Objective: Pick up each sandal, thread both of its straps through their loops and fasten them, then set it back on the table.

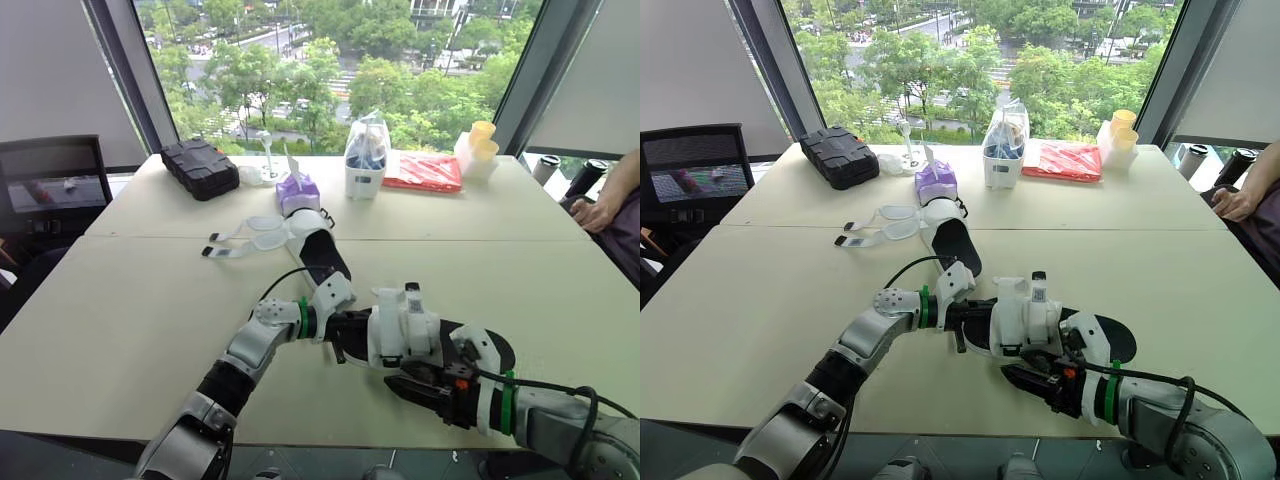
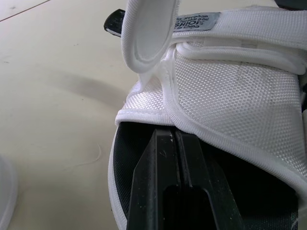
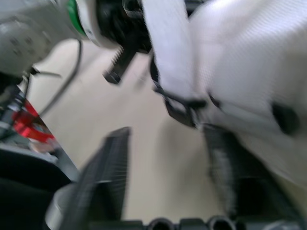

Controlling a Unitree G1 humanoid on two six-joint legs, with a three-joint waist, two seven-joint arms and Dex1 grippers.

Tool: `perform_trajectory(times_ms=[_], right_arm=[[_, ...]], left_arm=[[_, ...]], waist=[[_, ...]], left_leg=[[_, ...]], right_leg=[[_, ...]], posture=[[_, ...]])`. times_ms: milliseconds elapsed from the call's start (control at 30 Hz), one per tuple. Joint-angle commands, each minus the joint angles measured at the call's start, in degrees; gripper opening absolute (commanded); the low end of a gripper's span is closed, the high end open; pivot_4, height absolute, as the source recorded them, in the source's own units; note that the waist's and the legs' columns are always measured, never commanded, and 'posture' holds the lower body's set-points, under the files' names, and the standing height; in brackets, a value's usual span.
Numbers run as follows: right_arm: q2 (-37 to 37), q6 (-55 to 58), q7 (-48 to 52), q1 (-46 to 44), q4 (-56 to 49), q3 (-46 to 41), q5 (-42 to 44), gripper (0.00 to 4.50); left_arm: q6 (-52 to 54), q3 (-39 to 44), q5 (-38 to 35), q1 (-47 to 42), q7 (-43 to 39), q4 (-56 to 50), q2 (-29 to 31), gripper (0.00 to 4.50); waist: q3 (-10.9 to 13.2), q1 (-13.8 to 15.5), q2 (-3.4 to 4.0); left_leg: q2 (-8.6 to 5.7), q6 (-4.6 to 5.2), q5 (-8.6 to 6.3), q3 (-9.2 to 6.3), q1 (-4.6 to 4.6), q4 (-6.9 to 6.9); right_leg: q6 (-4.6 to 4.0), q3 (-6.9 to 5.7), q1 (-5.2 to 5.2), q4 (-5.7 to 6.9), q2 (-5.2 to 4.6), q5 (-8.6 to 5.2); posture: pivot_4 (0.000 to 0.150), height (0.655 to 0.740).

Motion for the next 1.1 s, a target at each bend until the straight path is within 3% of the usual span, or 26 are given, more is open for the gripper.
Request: perform_trajectory(times_ms=[33,67,333,733,833,1000,1100], right_arm=[[0.5,-0.47,-1.72,-0.87,-0.49,-1.45,2.86,0.5],[0.68,-0.36,-2.21,-0.76,-0.18,-1.61,3.44,0.04],[-2.58,1.03,-0.93,1.56,-0.11,0.49,5.84,0.04],[-21.09,-2.78,14.65,11.62,-6.76,5.21,3.68,0.04],[-22.29,-3.06,15.17,10.03,-7.28,2.16,7.21,0.04],[-20.42,-3.03,10.48,1.2,-2.96,-3.21,20.31,0.04],[-21.52,-3.53,8.31,-1.69,-0.71,-2.67,16.61,0.04]], left_arm=[[-0.83,0.01,0.5,0.79,-0.11,-1.4,-0.42,0.0],[-0.88,-0.04,0.58,0.86,-0.09,-1.42,-0.44,0.0],[-1.11,0.1,1.11,1.44,0.08,-1.68,-0.28,0.0],[-0.87,0.21,1.49,2.18,-0.14,-1.99,0.02,0.0],[-0.97,0.18,1.53,2.13,-0.33,-1.76,0.12,0.0],[-1.15,-0.16,1.74,2.06,-0.52,-1.44,-0.12,0.0],[-1.26,-0.17,1.96,2.1,-0.62,-1.45,-0.07,0.0]], waist=[[0.0,0.05,0.0],[0.0,0.06,0.0],[-0.01,0.06,0.01],[-0.03,0.07,0.02],[-0.01,0.11,-0.1],[0.0,0.12,-0.12],[0.01,0.3,-0.14]], left_leg=[[0.0,0.0,0.0,0.0,0.0,0.0],[0.0,0.0,0.0,0.0,0.0,-0.01],[0.0,0.0,0.0,-0.01,0.0,-0.04],[-0.01,0.0,0.0,0.0,0.0,-0.01],[0.01,0.0,0.0,-0.01,0.02,-0.01],[0.01,0.0,0.0,0.0,0.02,0.02],[0.01,0.0,0.0,-0.03,0.01,-0.01]], right_leg=[[0.0,0.0,0.0,0.0,0.0,0.0],[0.01,0.0,0.0,-0.01,0.0,0.0],[0.01,0.0,0.0,-0.01,0.0,-0.01],[0.17,0.0,0.03,-0.03,-0.01,-0.12],[0.22,-0.01,0.04,-0.03,0.01,-0.15],[0.13,-0.01,0.06,-0.04,0.0,-0.1],[0.03,-0.01,0.07,-0.04,0.01,-0.04]], posture=[[0.15,0.74],[0.15,0.74],[0.15,0.74],[0.15,0.74],[0.15,0.74],[0.15,0.74],[0.15,0.74]])
